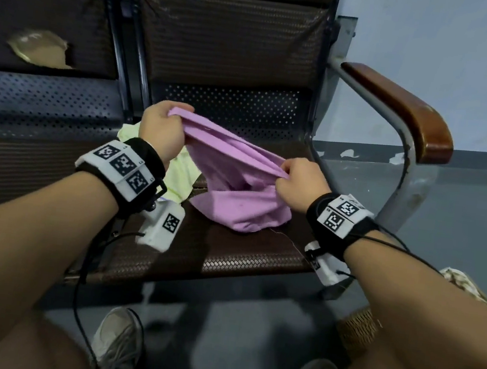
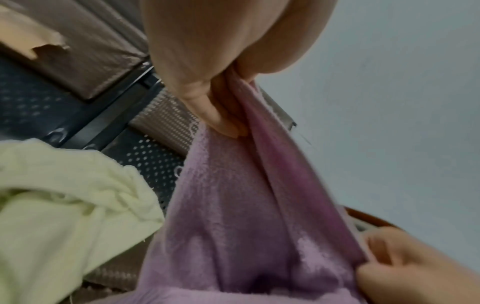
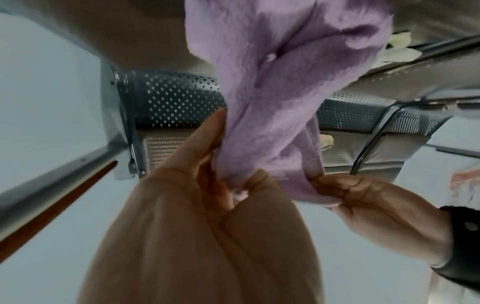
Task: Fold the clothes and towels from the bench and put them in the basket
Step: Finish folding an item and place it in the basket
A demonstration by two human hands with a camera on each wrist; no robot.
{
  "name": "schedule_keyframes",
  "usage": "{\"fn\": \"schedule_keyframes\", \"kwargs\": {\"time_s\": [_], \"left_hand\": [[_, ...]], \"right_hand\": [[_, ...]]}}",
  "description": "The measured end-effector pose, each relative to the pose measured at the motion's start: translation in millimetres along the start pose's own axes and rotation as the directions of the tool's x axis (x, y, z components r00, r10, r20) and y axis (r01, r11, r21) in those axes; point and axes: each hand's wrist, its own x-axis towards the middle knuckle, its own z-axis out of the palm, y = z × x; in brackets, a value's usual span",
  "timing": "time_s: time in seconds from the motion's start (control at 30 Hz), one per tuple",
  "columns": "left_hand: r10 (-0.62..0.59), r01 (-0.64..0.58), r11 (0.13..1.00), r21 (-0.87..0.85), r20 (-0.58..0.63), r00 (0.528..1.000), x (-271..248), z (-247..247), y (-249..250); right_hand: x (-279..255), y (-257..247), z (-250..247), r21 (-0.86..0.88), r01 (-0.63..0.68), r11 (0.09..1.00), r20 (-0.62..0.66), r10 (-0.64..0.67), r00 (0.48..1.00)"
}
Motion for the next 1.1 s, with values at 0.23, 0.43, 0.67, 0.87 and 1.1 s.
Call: {"fn": "schedule_keyframes", "kwargs": {"time_s": [0.23, 0.43, 0.67, 0.87, 1.1], "left_hand": [[-0.052, 0.034, 0.989, -0.141, -0.121, 0.991, 12.1, 2.1, 3.8], [0.164, -0.165, 0.986, -0.016, -0.082, 0.983, 8.4, -0.3, 15.9], [0.250, -0.249, 0.968, 0.027, -0.060, 0.966, 11.7, -8.3, 18.3], [0.187, -0.185, 0.978, 0.099, -0.010, 0.982, 11.3, -17.2, 8.2], [-0.009, -0.020, 0.995, 0.095, 0.294, 0.956, 9.7, -35.1, 4.0]], "right_hand": [[5.3, -5.3, -16.1, -0.082, 0.236, 0.968, -0.272, -0.249, 0.930], [11.6, -4.3, -30.6, -0.159, 0.290, 0.944, -0.326, -0.328, 0.887], [10.2, 7.9, -31.2, -0.301, 0.202, 0.932, -0.182, -0.264, 0.947], [7.8, 16.1, -35.8, -0.147, 0.147, 0.978, -0.322, -0.188, 0.928], [5.9, 33.9, -40.5, 0.011, 0.235, 0.972, -0.242, -0.225, 0.944]]}}
